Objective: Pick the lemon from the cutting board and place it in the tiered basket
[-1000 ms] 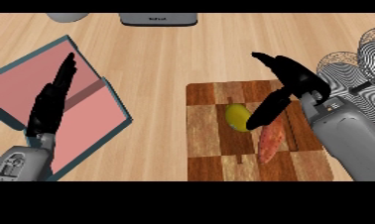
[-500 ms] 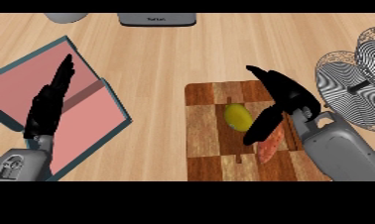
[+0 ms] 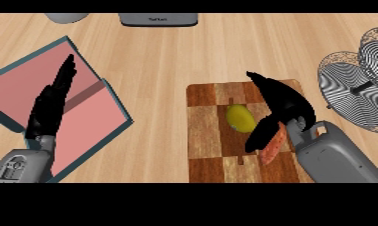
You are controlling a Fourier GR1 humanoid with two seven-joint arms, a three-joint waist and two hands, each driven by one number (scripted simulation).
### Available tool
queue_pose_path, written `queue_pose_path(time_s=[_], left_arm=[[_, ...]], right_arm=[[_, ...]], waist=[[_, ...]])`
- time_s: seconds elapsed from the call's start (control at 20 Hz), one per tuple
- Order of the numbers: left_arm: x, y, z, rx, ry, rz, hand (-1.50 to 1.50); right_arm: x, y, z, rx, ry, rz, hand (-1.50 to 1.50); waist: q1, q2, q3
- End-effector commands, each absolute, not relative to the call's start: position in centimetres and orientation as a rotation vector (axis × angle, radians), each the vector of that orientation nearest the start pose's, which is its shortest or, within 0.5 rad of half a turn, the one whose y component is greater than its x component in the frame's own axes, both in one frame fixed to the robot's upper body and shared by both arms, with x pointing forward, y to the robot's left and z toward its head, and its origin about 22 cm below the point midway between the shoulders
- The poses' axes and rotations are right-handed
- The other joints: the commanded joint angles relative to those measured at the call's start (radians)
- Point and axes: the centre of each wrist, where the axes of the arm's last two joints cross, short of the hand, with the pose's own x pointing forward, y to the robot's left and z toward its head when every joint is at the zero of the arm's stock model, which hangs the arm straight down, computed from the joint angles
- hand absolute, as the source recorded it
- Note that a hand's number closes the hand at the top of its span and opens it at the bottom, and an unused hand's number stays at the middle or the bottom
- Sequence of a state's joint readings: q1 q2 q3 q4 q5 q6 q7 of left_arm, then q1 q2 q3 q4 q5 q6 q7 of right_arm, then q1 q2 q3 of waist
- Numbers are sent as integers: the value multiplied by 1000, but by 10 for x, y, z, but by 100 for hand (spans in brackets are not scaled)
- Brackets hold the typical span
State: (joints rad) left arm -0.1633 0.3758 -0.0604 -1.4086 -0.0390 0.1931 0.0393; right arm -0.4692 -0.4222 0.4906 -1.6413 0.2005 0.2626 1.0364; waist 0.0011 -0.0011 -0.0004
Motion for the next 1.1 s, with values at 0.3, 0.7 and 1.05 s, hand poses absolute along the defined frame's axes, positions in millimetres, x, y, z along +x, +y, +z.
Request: queue_pose_path(time_s=[0.3,0.7,1.05], left_arm=[[282,291,28,429,-1547,-228,0],[276,313,24,433,-1531,-242,0],[265,303,40,445,-1543,-248,0]], right_arm=[[293,-143,104,-586,-742,1014,-150],[297,-145,92,-581,-710,1010,-150],[305,-154,67,-527,-687,1019,-150]], waist=[[2,1,0],[0,0,0],[3,0,0]])
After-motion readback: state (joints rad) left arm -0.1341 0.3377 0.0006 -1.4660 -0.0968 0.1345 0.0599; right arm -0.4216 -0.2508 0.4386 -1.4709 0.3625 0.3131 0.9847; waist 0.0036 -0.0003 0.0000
